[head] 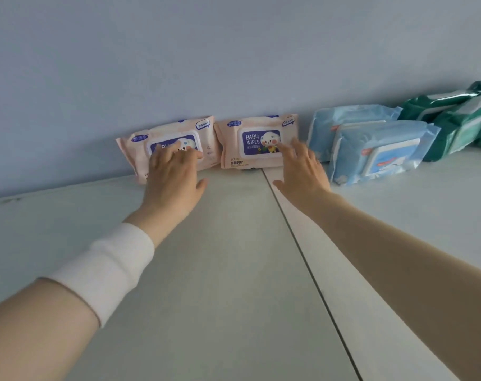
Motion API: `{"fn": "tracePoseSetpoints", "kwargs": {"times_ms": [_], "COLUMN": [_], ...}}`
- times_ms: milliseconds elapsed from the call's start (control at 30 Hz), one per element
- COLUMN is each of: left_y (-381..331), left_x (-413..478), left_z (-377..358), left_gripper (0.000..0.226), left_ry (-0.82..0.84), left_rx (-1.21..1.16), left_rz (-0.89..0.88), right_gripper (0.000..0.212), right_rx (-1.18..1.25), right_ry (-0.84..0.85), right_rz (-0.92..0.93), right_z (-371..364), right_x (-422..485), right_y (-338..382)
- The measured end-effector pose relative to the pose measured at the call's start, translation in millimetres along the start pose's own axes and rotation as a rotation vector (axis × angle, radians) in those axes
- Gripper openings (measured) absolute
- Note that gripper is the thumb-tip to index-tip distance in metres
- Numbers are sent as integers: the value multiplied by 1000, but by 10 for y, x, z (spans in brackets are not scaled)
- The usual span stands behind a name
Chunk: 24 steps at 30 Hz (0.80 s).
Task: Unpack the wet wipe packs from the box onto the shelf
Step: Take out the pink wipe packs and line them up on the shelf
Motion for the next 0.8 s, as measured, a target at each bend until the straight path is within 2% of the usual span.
{"fn": "tracePoseSetpoints", "kwargs": {"times_ms": [100, 233, 400, 600, 800], "left_y": [-584, -1623, -3367, -5535, -7395], "left_x": [-44, -366, -1126, -2016, -2955], "left_z": [131, 491, 733, 571, 243], "left_gripper": [44, 46, 46, 49, 50], "left_ry": [356, 612, 829, 805, 772], "left_rx": [169, 326, 212, 272, 300], "left_rz": [-90, -239, -433, -829, -1196], "right_gripper": [68, 67, 67, 66, 60], "right_rx": [-70, -132, -165, -218, -80], "right_ry": [213, 562, 558, 587, 620], "right_rz": [46, 38, -65, -336, -714], "right_z": [296, 765, 1367, 1828, 1868], "right_x": [-382, -1199, -2461, -4143, -5682], "right_y": [-251, -851, -2045, -3708, -5224]}}
Point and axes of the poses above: each hand's wrist, its own x-axis towards the middle knuckle, its own z-axis out of the back of the hand, y = z × x, the point moved 5 cm from there along x, towards the middle knuckle, and after that the axes turned 1 degree about z, right-handed, at the moved point
